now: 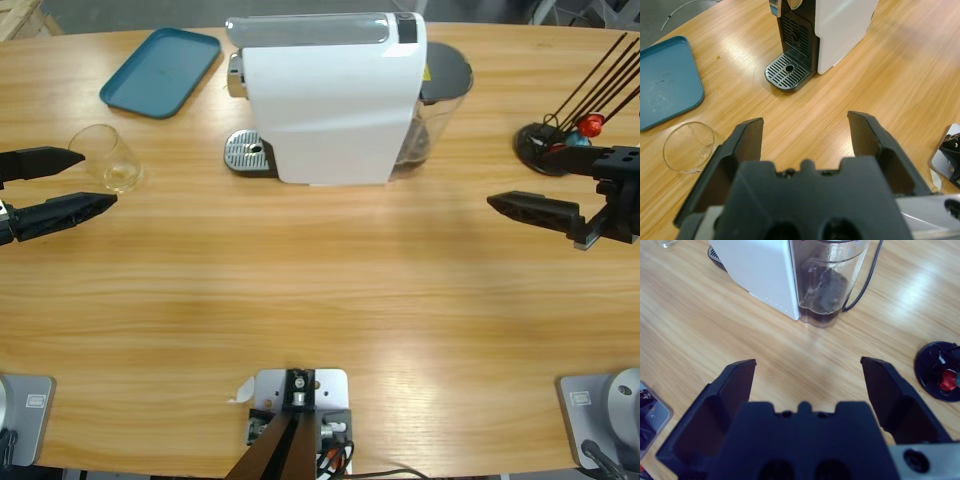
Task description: Pour coffee
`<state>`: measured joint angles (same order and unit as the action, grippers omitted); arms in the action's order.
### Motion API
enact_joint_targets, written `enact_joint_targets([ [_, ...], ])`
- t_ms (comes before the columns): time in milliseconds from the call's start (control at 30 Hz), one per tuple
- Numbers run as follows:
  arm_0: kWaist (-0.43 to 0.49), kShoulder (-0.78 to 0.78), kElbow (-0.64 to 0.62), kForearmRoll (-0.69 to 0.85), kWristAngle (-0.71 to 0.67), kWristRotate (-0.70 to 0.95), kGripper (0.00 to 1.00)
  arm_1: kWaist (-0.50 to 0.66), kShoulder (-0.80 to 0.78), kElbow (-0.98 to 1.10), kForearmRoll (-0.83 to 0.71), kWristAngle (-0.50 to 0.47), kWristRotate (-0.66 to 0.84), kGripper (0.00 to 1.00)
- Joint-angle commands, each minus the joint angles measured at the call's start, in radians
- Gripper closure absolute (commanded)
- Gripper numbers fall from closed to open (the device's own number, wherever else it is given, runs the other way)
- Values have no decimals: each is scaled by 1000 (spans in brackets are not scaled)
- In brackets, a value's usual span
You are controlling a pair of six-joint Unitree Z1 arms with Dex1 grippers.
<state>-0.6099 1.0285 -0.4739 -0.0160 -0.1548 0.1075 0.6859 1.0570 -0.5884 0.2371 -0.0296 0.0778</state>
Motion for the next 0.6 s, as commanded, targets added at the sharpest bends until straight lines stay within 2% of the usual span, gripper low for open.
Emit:
enact_joint_targets([
  [33, -6, 19, 32, -10, -14, -11, 276, 11, -2, 29, 4, -21, 11, 69],
  [433, -6, 25, 21, -10, -16, -31, 271, 11, -3, 29, 4, -21, 11, 73],
  [600, -5, 61, -98, 4, -187, -216, 271, 11, 4, 27, 4, -21, 11, 78],
])
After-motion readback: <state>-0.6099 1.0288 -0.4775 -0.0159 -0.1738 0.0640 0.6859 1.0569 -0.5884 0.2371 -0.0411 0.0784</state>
